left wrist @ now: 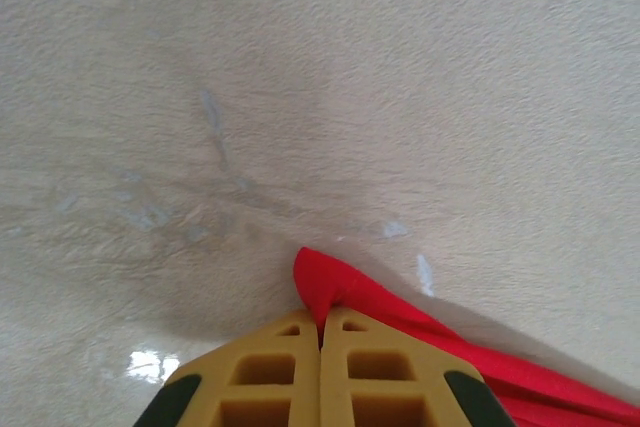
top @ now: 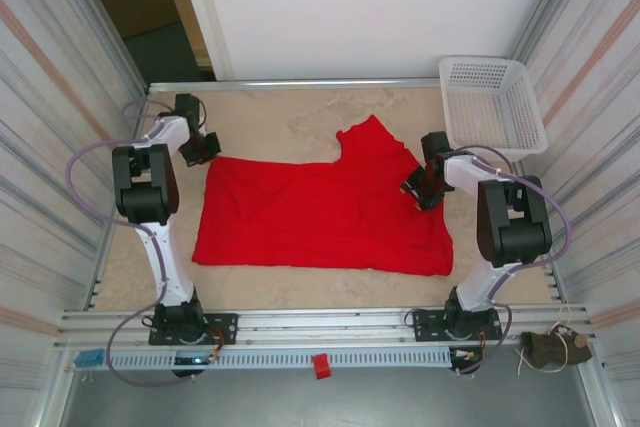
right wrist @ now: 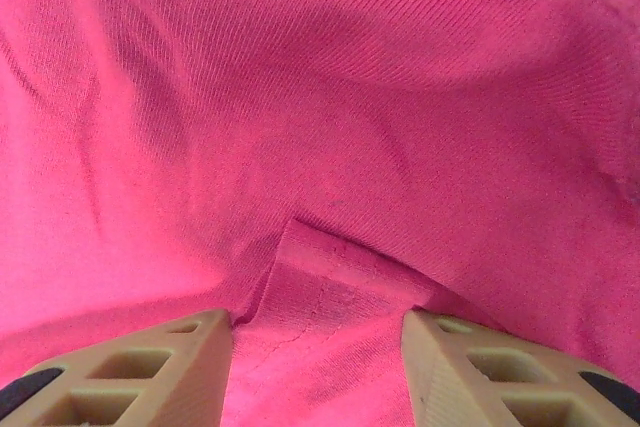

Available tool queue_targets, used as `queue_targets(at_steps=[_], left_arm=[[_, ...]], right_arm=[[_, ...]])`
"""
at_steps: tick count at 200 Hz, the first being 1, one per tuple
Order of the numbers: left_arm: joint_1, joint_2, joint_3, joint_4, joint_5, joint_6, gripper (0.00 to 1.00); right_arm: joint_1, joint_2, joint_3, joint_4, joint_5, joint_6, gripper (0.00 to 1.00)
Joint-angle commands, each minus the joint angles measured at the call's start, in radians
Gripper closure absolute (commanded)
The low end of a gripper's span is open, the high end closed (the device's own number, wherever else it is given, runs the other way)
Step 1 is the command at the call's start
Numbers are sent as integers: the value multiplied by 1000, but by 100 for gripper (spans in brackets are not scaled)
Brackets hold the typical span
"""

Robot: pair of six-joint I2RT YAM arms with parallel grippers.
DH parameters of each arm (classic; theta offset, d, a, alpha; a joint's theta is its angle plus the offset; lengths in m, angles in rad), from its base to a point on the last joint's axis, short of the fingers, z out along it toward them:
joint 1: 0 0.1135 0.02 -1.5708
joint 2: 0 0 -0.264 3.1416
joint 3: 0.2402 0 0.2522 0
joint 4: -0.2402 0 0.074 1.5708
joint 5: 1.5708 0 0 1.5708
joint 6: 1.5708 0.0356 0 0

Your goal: Fold the inside-out t-shirt

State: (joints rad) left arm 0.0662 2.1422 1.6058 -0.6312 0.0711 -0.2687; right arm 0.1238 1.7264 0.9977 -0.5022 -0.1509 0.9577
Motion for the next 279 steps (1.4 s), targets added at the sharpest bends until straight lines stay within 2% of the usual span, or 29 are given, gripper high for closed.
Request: queue_targets(at_steps=[1,20,56,108,150,169,261,279], left_arm=[[4,-34,-17,41,31,-30,100],[-3,-41,-40,62,52,-27,100],[-16,-86,-59,68,58,-30,100],[-27,-86,-62,65,55,-43,100],[-31,-84,-58,57,56,-41,100],[-31,-85,-57,54,55,-36,100],[-31,-87,-43,51,75,-43,100],[-31,-88,-44,51,76,-46,100]], right_arm=[[2,50,20,-76,17,-77,51],[51,49,152,-82,-84,-247,50],[85,115,507,-210,-18,-390,47],[77,508,1104,-344,26,-485,35],[79,786,1458,-409,76,-557,35],[75,856,1523,-401,75,-569,35],[82,992,1585,-344,1,-586,42],[87,1018,1616,-346,-5,-585,46]])
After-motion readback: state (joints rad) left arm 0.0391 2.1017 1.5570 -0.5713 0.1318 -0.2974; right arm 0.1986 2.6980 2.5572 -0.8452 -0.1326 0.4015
